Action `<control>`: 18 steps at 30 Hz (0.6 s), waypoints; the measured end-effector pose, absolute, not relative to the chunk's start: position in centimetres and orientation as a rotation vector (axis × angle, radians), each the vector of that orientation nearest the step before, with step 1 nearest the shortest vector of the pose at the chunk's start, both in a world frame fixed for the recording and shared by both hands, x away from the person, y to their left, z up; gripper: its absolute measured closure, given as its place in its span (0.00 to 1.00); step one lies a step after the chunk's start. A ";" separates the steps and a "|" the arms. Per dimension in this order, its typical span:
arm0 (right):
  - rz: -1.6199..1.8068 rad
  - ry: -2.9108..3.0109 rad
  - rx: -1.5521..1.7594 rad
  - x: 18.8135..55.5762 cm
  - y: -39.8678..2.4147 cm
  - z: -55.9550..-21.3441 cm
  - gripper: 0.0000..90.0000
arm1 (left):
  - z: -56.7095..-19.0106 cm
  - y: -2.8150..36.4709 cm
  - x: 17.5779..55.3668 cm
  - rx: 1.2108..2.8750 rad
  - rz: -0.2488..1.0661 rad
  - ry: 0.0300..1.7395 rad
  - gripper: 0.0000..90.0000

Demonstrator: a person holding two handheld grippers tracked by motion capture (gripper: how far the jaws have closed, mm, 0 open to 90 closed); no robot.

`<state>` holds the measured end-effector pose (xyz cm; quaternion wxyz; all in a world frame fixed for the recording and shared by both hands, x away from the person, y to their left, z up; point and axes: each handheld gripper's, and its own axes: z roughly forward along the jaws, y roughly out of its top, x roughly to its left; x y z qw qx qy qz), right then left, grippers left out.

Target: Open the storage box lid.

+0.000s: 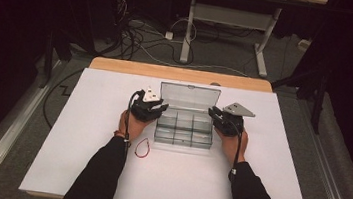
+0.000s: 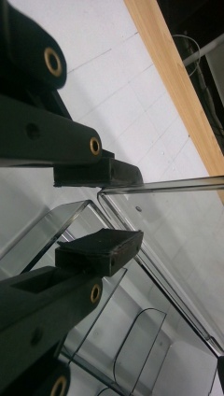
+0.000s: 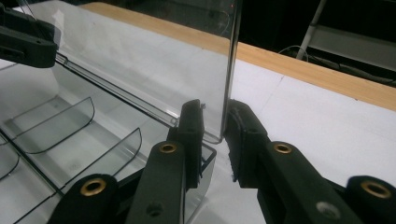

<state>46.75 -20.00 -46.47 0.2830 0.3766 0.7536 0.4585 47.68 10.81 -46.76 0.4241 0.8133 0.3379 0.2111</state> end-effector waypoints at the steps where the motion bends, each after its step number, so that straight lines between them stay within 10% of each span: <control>1: 1.226 2.019 1.014 46.7 -20.0 -46.5 0.85 | -46.8 10.7 47.7 2.038 0.529 0.846 0.71; 18: 1.222 2.009 1.056 47.6 -20.0 -46.1 0.87 | -46.4 11.4 48.2 1.969 0.528 0.877 0.72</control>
